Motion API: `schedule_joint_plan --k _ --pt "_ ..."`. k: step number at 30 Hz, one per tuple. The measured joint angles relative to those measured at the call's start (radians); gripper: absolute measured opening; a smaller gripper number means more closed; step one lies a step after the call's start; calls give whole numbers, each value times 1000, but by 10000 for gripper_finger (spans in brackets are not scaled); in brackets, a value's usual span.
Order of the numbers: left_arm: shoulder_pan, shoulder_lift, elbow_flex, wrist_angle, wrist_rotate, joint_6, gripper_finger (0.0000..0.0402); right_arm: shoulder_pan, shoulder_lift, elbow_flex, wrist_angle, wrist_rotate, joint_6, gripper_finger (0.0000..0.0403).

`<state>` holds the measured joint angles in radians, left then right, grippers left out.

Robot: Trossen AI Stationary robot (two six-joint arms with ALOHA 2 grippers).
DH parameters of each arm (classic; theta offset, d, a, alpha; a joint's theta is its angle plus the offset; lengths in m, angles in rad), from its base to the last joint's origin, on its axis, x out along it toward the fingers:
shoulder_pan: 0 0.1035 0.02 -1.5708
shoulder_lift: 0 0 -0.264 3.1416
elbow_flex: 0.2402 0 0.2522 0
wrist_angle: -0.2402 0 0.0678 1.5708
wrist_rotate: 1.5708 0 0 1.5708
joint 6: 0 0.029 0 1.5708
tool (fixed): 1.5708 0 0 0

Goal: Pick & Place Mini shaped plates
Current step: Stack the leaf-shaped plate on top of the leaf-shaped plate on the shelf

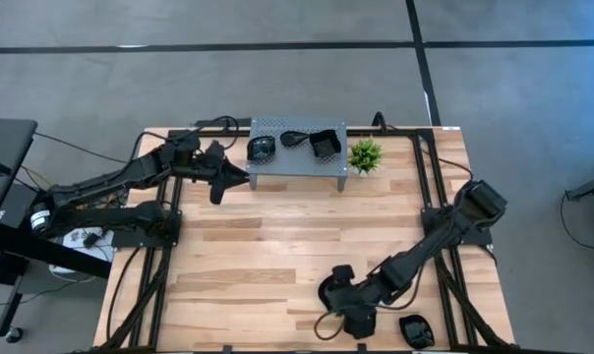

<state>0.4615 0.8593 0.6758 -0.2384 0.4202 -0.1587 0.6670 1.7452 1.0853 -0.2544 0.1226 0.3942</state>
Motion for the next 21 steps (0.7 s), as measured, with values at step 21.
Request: schedule_joint_plan --k 21 --pt "0 0 0 103 0 -90 100 -39 204 163 -237 14 -273 76"
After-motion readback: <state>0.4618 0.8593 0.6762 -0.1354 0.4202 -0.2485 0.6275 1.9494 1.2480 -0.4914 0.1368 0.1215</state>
